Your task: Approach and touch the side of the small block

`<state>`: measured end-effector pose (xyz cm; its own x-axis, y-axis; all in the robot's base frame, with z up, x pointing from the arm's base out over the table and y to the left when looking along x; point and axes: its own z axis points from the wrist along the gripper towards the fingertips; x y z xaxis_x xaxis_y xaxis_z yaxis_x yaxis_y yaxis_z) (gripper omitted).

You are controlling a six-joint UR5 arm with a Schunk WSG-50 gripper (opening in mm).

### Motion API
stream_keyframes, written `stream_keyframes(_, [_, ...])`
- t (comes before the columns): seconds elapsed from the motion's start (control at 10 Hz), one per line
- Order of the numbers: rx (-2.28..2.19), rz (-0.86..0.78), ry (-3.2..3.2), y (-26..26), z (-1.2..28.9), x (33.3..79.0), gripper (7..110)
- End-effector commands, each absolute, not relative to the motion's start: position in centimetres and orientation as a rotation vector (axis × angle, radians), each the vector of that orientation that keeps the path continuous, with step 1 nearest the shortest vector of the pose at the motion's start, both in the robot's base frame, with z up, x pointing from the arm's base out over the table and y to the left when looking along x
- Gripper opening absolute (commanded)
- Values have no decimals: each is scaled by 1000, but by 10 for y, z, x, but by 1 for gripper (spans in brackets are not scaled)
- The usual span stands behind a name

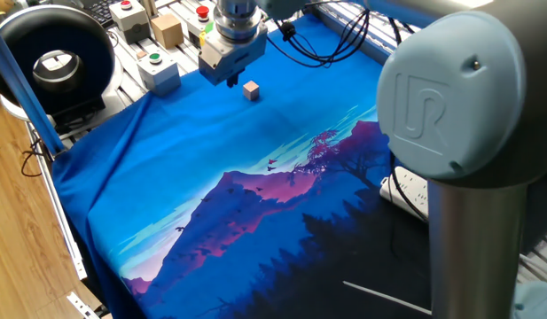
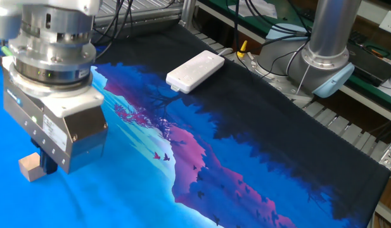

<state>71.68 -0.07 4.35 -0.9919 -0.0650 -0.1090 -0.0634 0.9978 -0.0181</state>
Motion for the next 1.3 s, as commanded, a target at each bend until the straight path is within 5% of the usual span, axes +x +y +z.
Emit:
stream_keyframes(0.0, [-73,-10,3086,1,38,706,7])
stream_keyframes(1.2, [-64,-37,3142,-4,36,693,7])
